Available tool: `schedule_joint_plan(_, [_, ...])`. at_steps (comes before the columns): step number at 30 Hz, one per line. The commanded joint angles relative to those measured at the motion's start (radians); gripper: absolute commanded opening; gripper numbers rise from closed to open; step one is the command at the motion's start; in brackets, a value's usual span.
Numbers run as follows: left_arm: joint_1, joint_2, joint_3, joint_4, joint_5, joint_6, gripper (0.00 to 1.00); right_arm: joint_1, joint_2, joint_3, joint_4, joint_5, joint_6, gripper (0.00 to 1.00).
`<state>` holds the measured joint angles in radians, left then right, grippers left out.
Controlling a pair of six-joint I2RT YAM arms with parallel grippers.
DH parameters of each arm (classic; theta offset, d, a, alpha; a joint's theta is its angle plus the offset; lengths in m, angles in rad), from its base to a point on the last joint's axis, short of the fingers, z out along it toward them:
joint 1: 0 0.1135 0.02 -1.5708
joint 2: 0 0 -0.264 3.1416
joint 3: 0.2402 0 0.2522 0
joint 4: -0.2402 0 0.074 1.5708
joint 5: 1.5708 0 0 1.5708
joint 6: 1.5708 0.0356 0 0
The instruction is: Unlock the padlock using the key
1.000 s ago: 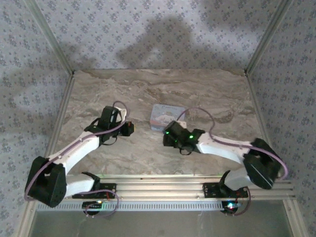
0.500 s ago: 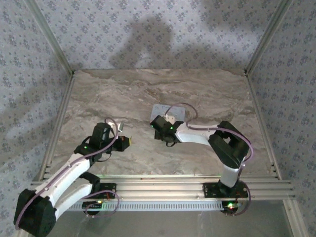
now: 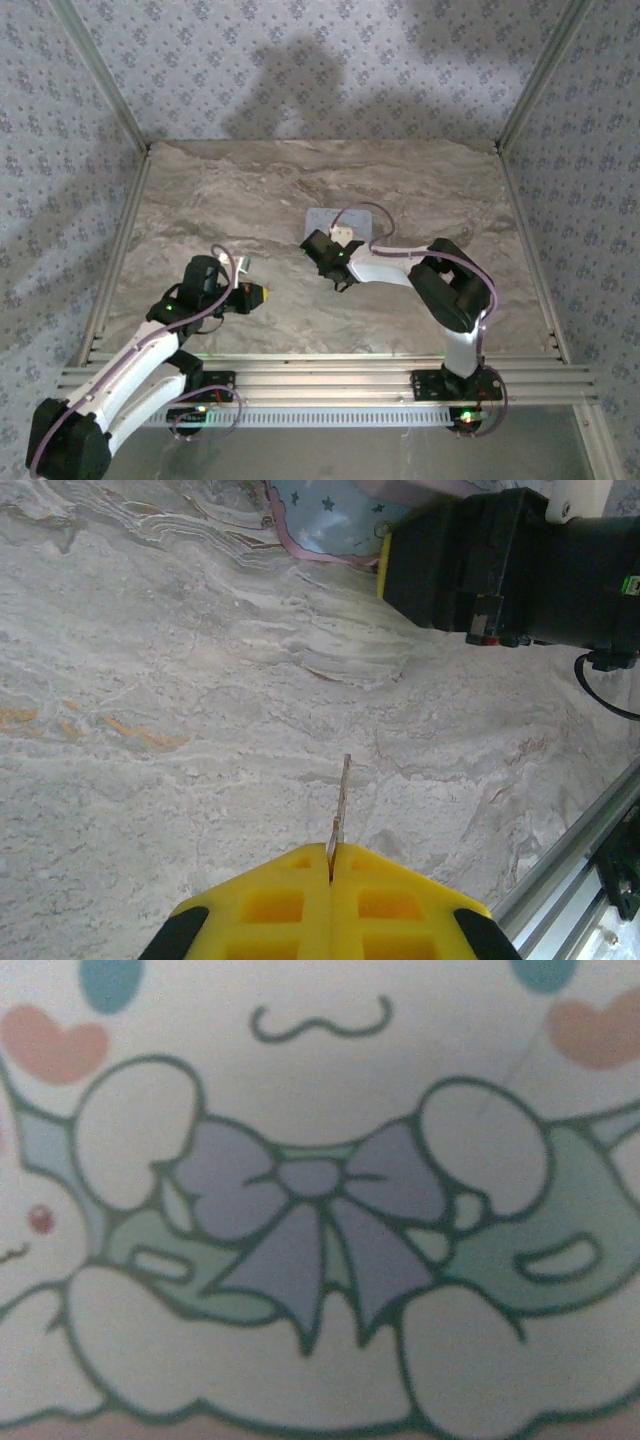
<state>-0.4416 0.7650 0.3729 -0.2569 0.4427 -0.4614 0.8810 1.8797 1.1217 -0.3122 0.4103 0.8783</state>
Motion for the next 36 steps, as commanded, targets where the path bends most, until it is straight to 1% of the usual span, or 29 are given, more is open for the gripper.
schedule_joint_plan(1, [-0.009,0.028,0.028,0.041,0.042,0.042,0.0,-0.002,0.021,0.042,-0.014,0.036,-0.019,0.28])
schedule_joint_plan(5, [-0.009,0.071,0.049,0.057,0.05,0.056,0.0,0.005,0.011,0.044,-0.019,0.027,-0.038,0.17])
schedule_joint_plan(9, [-0.014,0.109,0.06,0.079,0.059,0.066,0.0,0.012,-0.014,0.048,-0.041,0.012,-0.067,0.12])
schedule_joint_plan(14, [-0.04,0.161,0.077,0.119,0.057,0.081,0.0,0.013,-0.059,0.044,-0.065,-0.021,-0.117,0.1])
schedule_joint_plan(19, [-0.092,0.223,0.12,0.134,0.042,0.115,0.0,0.013,-0.098,0.038,-0.076,-0.079,-0.217,0.1])
schedule_joint_plan(21, [-0.11,0.258,0.14,0.141,0.042,0.13,0.0,0.013,-0.109,0.039,-0.081,-0.116,-0.242,0.1])
schedule_joint_plan(22, [-0.118,0.278,0.151,0.147,0.043,0.134,0.0,0.013,-0.112,0.044,-0.089,-0.136,-0.283,0.1])
schedule_joint_plan(25, [-0.143,0.341,0.178,0.167,0.042,0.139,0.0,0.004,-0.11,0.057,-0.102,-0.229,-0.322,0.1])
schedule_joint_plan(29, [-0.152,0.42,0.201,0.206,0.047,0.118,0.0,0.0,-0.098,0.063,-0.097,-0.326,-0.346,0.11])
schedule_joint_plan(36, [-0.154,0.456,0.203,0.221,-0.004,0.101,0.0,0.0,-0.114,0.034,-0.093,-0.371,-0.345,0.1])
